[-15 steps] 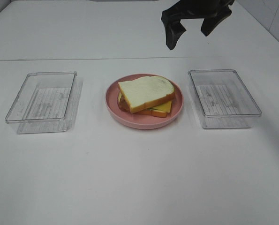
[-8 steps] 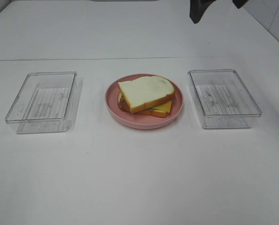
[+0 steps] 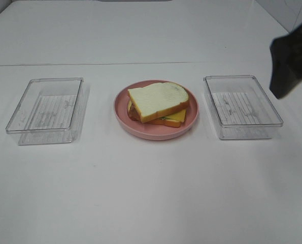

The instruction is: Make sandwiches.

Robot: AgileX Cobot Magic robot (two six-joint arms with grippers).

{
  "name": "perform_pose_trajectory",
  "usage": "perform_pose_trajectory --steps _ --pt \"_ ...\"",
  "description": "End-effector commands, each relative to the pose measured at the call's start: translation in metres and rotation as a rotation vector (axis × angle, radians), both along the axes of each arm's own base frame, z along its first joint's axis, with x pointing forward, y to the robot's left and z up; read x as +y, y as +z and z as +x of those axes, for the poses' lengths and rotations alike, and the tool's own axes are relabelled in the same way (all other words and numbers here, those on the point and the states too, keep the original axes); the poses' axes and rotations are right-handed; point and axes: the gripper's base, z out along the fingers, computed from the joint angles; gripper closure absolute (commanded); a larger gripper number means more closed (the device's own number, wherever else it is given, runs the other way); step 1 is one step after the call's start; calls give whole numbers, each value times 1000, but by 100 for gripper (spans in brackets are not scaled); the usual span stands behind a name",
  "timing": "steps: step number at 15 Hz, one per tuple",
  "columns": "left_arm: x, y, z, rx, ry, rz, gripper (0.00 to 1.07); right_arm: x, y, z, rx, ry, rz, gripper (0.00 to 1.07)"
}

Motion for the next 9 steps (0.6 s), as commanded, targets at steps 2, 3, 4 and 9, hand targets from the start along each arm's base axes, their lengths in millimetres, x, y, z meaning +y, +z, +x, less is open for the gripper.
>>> perform_pose_trajectory --steps 2,3,4,9 --pt "0 0 -2 -21 3 1 4 -31 -22 -57 18 -74 -17 11" --pt "0 0 -2 -21 3 1 4 -38 -26 -65 10 -92 -12 11" --pt "0 0 -2 -21 3 1 4 -51 -31 -80 -9 -133 -7 11" --pt "0 0 -2 -21 3 1 4 -84 -34 -168 -275 -277 91 11"
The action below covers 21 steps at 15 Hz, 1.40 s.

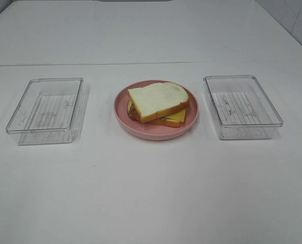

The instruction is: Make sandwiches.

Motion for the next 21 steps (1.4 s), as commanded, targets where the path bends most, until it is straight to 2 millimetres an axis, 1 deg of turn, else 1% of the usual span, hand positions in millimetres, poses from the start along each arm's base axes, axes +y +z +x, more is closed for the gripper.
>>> perform_pose_trajectory --steps 1,2,4,7,8,9,10,11,21 --pt "0 0 -2 -21 3 1 4 -8 0 -46 -215 -54 49 11" --pt "0 0 -2 -21 3 1 4 -9 2 -54 -265 -62 59 11" --pt "0 0 -2 -21 3 1 4 -6 6 -83 -463 -41 98 11" --pt "0 0 -2 -21 3 1 4 -4 1 -99 -613 -8 101 11" --pt "0 0 -2 -21 3 1 4 -4 -9 -99 -636 -4 98 11" --pt "0 0 -2 -21 3 1 4 -4 -14 -97 -611 -4 99 11" --pt "0 0 -2 -21 3 1 4 -4 -25 -92 -571 -4 97 11" --pt "0 0 -1 -19 3 1 4 -4 -31 -90 -541 -3 96 11" --pt "0 0 -1 -16 3 1 4 -3 -31 -90 -540 0 101 11"
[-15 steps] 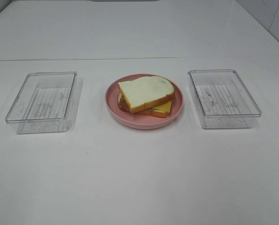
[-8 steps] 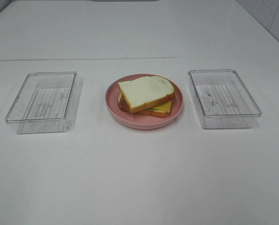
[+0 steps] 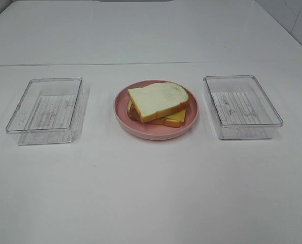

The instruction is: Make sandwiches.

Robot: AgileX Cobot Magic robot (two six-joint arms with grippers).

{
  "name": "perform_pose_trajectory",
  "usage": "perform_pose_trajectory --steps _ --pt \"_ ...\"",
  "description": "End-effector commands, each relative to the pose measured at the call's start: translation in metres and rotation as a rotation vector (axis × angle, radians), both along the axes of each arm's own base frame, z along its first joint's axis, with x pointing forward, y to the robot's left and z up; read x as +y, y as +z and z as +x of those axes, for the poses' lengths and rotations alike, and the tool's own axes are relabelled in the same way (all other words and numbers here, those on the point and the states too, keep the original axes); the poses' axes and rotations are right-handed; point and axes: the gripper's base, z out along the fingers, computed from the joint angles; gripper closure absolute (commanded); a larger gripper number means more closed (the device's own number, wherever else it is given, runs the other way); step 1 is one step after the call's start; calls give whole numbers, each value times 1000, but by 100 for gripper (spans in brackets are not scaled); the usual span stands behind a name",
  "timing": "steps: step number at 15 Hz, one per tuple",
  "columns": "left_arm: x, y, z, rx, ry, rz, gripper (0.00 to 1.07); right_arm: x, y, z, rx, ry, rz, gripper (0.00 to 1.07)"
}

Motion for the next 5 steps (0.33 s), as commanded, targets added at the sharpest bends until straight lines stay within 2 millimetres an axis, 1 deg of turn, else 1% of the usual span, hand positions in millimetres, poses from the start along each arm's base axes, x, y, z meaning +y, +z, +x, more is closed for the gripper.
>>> perform_pose_trajectory --steps 1,5 --pt "0 0 -1 -16 3 1 4 0 -1 -3 -35 5 -1 11" --pt "0 0 -1 -16 3 1 4 0 -1 -3 -35 5 -1 11"
